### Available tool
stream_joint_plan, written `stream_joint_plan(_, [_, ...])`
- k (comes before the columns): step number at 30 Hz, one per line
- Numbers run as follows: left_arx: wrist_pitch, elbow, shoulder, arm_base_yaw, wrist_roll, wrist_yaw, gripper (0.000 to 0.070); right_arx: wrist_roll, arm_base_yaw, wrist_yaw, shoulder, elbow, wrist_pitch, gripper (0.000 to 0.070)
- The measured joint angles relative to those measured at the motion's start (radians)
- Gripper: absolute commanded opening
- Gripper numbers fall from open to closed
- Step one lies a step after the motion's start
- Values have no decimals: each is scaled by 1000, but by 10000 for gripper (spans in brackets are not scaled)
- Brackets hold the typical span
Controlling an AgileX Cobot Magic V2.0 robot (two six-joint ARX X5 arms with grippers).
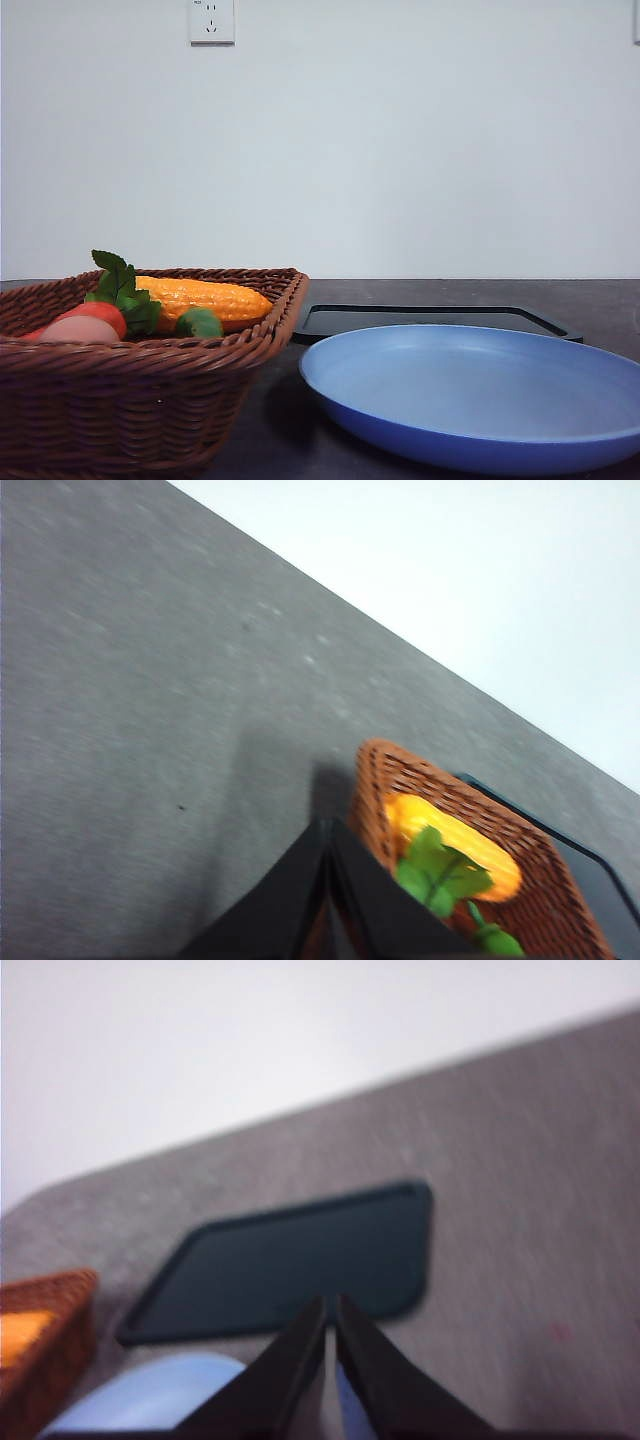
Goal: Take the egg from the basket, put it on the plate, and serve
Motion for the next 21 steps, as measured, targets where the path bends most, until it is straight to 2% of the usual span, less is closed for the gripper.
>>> stream_joint_plan(4, [-73, 29, 24, 0, -1, 13, 0, 23, 0, 33, 27, 60, -117, 0])
stream_joint_plan(11, [-160, 170, 206, 0, 39, 59, 0, 25, 0, 33, 193, 193, -163, 0])
stream_joint_plan(17, [-181, 297, 414, 0, 116, 128, 0, -31, 0, 24, 405, 340, -217, 0])
stream_joint_plan(21, [-225, 409, 550, 0, 179, 218, 0, -78, -1, -37, 552, 450, -286, 0])
